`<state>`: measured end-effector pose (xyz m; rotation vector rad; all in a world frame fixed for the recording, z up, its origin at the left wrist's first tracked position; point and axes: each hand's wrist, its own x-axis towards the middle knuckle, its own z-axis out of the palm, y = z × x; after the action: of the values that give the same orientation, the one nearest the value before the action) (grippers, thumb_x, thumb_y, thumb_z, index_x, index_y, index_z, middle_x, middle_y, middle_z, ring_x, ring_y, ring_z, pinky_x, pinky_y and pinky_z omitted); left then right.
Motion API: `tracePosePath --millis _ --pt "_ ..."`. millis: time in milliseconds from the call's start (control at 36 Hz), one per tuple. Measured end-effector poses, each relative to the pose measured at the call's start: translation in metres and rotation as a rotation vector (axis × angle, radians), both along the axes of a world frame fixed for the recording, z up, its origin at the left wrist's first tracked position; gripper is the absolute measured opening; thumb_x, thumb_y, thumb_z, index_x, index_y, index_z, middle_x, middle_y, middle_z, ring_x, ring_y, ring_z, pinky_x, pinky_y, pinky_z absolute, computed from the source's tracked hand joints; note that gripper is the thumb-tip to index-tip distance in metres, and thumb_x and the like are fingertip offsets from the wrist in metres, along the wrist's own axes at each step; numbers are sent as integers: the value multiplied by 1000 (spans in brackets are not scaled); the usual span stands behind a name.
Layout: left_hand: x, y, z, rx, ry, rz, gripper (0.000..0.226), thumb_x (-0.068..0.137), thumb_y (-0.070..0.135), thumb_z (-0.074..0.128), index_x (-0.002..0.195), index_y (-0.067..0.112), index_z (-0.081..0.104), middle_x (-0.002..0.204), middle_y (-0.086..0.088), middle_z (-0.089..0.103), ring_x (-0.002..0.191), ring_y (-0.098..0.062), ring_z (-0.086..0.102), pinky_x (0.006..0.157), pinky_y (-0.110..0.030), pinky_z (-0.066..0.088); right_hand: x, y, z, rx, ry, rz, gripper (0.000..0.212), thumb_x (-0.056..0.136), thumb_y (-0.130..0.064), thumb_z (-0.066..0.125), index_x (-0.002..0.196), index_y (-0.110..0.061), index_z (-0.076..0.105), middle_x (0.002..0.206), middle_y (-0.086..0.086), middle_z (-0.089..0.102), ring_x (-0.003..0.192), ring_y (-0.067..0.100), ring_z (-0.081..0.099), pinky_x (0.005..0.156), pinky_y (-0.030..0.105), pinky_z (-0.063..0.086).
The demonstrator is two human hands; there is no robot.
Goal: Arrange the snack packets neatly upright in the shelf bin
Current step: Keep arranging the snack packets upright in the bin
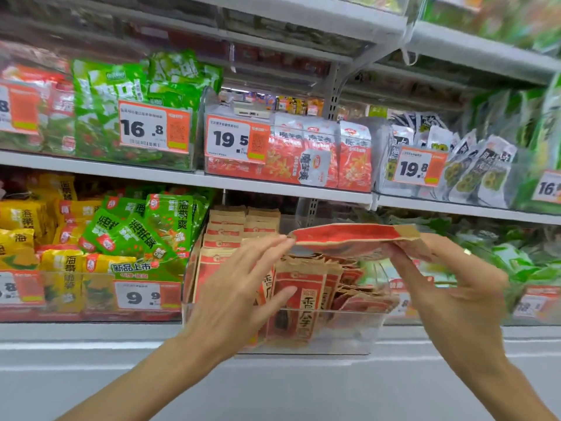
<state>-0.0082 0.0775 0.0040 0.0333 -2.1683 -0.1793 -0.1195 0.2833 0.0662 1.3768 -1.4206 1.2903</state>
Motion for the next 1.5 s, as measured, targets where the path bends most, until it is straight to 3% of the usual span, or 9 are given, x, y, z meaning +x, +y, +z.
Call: tracePosePath --millis 111,278,444,556,861,1000,1250,1417,1500 --pt "-31 -11 -11 -58 -168 48 53 98 54 30 143 28 40 139 11 51 129 -5 46 101 -21 42 -38 -2 4 7 91 -142 29 81 -14 71 99 -35 63 97 -39 61 91 -14 59 82 7 44" --pt "-47 -14 -19 -13 -190 -46 38 95 38 45 129 24 54 122 15 56 69 31 35 44 5 24 -109 -38 7 283 141 -349 26 78 -7 77 100 -19 76 91 -6 74 81 12 68 70 30 54" --pt "-54 -16 -27 7 -167 -46 39 94 40 39 128 26 52 122 16 52 62 14 31 40 1 21 -158 -89 -2 795 126 -499 28 90 -16 62 110 -33 70 102 -7 74 96 22 68 71 35 52" --pt "-57 -13 -29 71 -168 -30 39 94 44 38 128 28 46 124 18 45 64 12 43 43 -3 37 -180 -110 -13 1244 81 -567 36 94 -17 50 124 -35 59 125 -9 63 115 19 58 89 35 48" --pt "-60 -16 -31 63 -145 -33 39 93 45 40 128 29 45 124 18 45 84 5 54 50 -9 48 -184 -140 -11 1177 162 -664 29 92 -18 54 116 -30 67 121 0 65 113 25 57 88 35 45" --pt "-55 -15 -27 14 -140 15 42 89 43 47 128 27 50 127 14 52 113 -3 51 85 -20 51 -167 -123 -2 1378 28 -598 41 95 -31 52 136 -24 51 131 4 59 120 26 53 91 36 45" --pt "-40 20 -14 -286 -288 158 105 50 -16 77 145 4 37 147 -11 45 134 -22 39 114 -38 23 -78 4 -42 973 -214 -365 36 98 -43 40 132 -40 51 129 -20 57 109 -6 52 90 21 44" --pt "-64 24 -17 -334 -409 250 83 75 25 78 144 3 38 149 -14 40 139 -26 37 117 -41 26 -82 -2 -66 939 102 -464 36 96 -34 43 129 -25 55 115 -8 66 111 15 59 101 31 36" --pt "-78 15 -5 -315 -548 249 82 96 32 56 149 14 -3 158 -7 -4 148 -19 0 114 -34 -5 -97 -20 -58 906 201 -536 44 90 -16 60 132 -19 52 115 0 67 109 24 61 93 39 47"
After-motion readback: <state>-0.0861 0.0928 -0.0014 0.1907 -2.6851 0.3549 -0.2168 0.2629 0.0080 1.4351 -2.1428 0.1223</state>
